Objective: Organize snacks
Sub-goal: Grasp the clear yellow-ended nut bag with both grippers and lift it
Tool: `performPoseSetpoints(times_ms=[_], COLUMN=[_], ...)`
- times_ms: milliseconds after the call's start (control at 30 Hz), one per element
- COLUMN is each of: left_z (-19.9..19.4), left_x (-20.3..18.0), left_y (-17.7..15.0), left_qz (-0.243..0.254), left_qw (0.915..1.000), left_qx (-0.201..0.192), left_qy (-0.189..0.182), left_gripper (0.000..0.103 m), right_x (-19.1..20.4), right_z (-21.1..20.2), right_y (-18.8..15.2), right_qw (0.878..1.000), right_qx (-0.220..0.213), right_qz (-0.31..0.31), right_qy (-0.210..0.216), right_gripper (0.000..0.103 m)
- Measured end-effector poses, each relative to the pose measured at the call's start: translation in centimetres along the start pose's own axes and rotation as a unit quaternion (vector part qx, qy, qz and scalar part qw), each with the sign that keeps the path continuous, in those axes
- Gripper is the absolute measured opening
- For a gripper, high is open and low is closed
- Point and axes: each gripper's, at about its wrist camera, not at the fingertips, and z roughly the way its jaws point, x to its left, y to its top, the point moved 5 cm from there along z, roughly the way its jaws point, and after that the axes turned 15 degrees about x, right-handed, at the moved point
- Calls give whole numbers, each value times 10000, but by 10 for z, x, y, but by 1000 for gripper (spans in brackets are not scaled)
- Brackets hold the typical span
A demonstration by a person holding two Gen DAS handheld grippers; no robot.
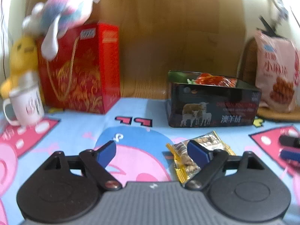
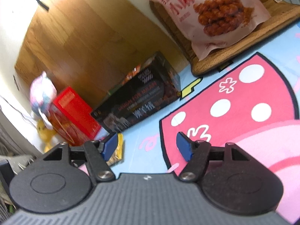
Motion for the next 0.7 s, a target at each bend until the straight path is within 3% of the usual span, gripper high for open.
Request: performPoseSetpoints(times_ms=[200, 367, 400, 433, 533, 600, 700], left_z=[11, 24, 27, 28, 31, 29, 28], left_x=[28, 28, 25, 22, 11, 6, -1], left_y=[3, 1, 0, 1, 0, -2, -5], left_qz=[-817, -970, -937, -876, -674, -555, -399], left_qw=[9902, 9745, 9704, 9690, 9640, 9672, 9611], left_qx=[454, 825, 904, 924, 1004, 971, 1077], left_qy=[-1041, -1845, -2032, -2119, -2369, -2280, -2512], left_gripper=[69, 60, 58, 55, 50, 47, 43], right_x=[23, 50, 54, 57, 66, 70, 67], right_z=[34, 72, 79, 84, 99, 99, 88], right_y=[8, 15, 16, 17, 13, 8, 1], right_qw=[9949, 9843, 9829, 9818, 9762, 9735, 9764], right_qx=[681, 1154, 1211, 1274, 1535, 1594, 1519], right_qz=[-750, -1330, -1379, -1399, -1503, -1604, -1493], right_qy=[29, 104, 121, 155, 308, 347, 366], right_gripper=[70, 68, 64, 54, 34, 28, 26])
